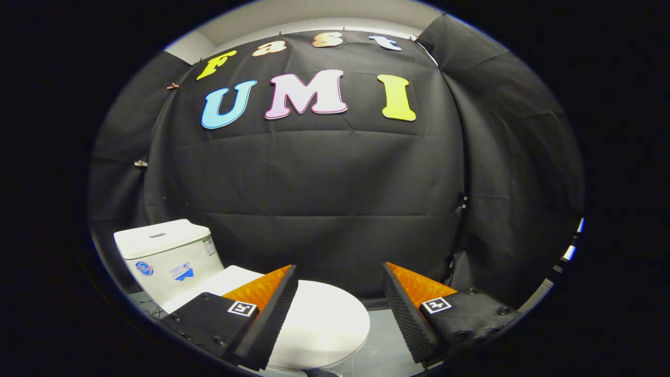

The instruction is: Open the toilet lid.

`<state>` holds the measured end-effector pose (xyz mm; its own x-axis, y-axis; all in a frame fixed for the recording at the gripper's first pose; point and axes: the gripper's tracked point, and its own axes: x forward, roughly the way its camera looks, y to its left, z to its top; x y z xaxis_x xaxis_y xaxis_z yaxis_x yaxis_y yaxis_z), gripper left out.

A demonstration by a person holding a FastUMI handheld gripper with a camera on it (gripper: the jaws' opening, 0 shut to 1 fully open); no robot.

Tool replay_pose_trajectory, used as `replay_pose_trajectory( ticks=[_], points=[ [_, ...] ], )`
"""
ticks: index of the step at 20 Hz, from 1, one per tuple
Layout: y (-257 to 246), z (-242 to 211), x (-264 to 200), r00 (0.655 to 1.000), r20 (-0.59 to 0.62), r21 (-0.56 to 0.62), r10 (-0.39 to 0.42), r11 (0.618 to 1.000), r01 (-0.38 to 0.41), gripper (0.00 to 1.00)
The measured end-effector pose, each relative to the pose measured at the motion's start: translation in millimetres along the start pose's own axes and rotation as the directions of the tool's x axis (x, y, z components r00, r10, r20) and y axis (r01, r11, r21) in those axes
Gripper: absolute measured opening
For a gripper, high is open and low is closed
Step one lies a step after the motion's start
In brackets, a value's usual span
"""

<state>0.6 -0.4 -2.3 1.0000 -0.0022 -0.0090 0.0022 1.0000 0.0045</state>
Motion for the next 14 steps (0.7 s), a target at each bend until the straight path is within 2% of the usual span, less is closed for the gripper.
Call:
replay_pose_trajectory(
  ticks=[14],
  points=[
    [0.2,0.8,0.4,1.000,0.004,-0.003,0.000,1.000,0.000,0.98]
  ],
)
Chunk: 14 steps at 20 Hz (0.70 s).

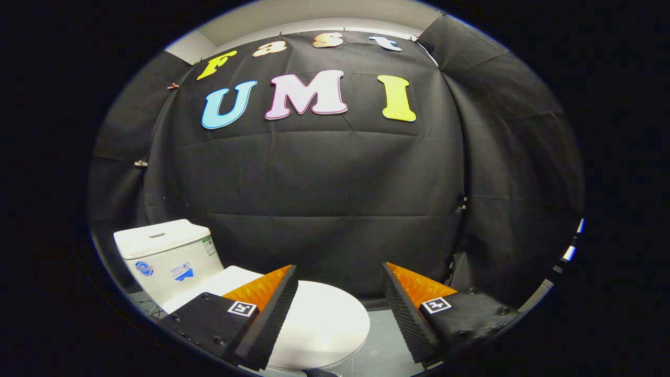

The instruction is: Open the toilet lid.

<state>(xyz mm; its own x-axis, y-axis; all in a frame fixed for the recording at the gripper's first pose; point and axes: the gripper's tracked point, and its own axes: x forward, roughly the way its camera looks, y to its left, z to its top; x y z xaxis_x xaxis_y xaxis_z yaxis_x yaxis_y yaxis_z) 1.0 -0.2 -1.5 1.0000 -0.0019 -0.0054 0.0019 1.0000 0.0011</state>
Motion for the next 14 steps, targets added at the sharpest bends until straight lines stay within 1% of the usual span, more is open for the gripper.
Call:
replay_pose_trajectory(
  ticks=[14],
  points=[
    [0.4,-0.5,1.1,1.000,-0.001,0.001,-0.001,1.000,0.001,0.98]
  ],
)
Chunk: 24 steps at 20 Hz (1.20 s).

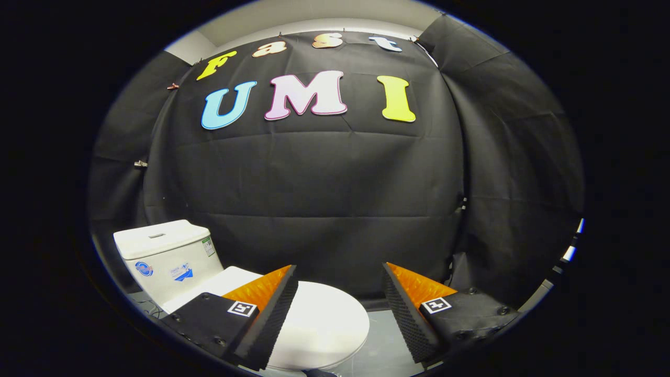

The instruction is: Open the toilet lid.

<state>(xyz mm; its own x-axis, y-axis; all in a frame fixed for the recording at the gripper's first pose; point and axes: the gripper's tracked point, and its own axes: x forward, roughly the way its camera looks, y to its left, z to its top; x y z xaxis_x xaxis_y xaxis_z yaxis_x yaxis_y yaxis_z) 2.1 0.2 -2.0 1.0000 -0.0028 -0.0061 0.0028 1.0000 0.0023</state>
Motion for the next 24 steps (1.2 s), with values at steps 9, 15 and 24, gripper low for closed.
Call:
replay_pose_trajectory(
  ticks=[9,15,24],
  points=[
    [-1.1,9.2,-2.0,1.000,0.010,-0.008,0.000,1.000,0.000,0.98],
    [0.2,37.8,-3.4,0.999,0.028,0.023,0.020,1.000,-0.021,0.98],
    [-30.7,-28.7,-31.2,0.993,-0.115,0.055,0.032,0.998,-0.026,0.98]
  ],
)
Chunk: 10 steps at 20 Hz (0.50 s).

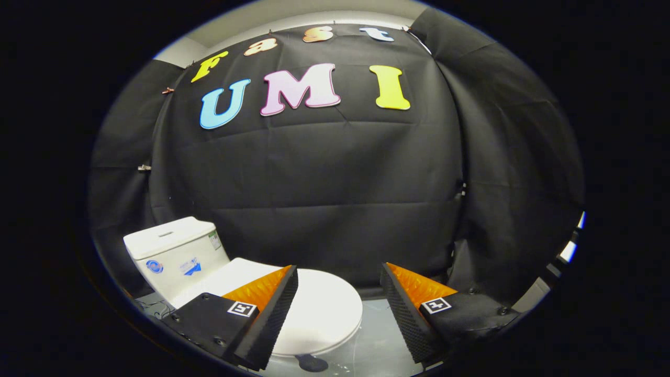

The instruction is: Open the toilet lid.

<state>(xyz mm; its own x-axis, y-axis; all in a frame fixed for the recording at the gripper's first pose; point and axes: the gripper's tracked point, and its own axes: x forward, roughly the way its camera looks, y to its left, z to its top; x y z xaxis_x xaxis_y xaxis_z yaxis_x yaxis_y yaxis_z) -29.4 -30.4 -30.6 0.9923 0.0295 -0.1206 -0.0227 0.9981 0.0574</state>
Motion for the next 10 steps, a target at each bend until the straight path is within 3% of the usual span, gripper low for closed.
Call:
replay_pose_trajectory(
  ticks=[10],
  points=[
    [-11.2,-92.9,-19.4,0.977,-0.212,0.111,0.029,0.994,-0.006,0.98]
  ],
)
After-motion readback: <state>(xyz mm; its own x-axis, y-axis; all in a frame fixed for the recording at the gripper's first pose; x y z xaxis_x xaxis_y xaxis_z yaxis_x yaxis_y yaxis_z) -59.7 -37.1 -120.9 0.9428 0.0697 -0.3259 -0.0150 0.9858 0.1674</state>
